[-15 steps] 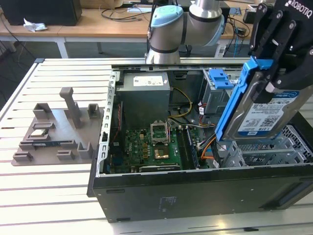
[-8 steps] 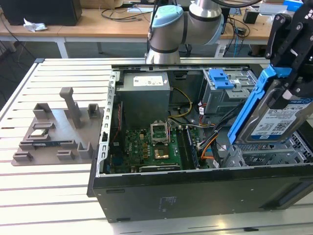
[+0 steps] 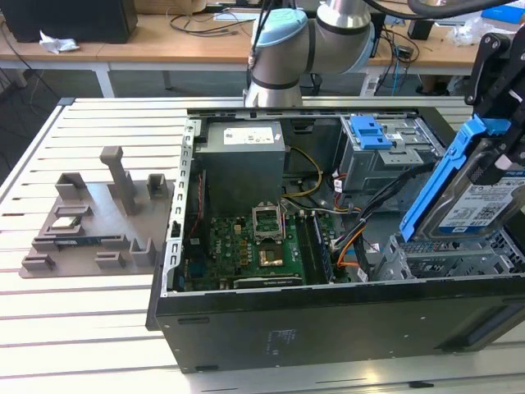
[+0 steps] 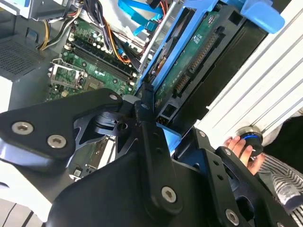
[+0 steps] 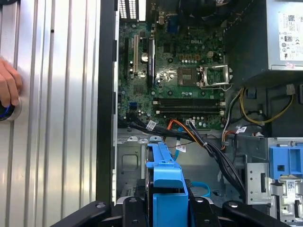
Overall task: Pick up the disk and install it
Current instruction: 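Insert the disk into the insertion slot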
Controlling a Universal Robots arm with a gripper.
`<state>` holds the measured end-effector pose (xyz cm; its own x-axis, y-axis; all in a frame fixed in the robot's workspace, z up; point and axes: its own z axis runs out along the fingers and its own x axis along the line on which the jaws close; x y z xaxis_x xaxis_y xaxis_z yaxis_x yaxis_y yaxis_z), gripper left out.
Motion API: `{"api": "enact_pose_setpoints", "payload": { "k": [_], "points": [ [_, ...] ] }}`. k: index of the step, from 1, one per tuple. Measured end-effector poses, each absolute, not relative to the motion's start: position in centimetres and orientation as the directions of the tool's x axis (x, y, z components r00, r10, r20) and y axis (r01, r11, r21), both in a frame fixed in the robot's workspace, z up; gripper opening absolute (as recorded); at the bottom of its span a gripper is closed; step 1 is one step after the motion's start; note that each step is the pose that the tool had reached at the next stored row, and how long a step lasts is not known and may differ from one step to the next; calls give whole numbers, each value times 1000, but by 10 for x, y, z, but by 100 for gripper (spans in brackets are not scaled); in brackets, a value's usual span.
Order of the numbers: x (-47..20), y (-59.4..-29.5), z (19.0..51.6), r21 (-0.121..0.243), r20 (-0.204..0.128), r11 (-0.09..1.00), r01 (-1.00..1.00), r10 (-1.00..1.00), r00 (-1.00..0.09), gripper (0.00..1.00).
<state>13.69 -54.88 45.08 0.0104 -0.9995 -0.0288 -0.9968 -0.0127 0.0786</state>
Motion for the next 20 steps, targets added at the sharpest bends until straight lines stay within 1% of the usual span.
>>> {"api": "enact_pose_setpoints", "payload": {
  "k": [2,5,10,20],
  "points": [
    [137,-548,449,79,-29,-9,-997,-1000,7,37],
    [139,-544,446,79,-18,23,-997,-1000,-24,37],
    [140,-544,442,79,-17,25,-997,-1000,-26,37],
    [137,-543,419,79,-17,24,-997,-1000,-26,37]
  ]
}}
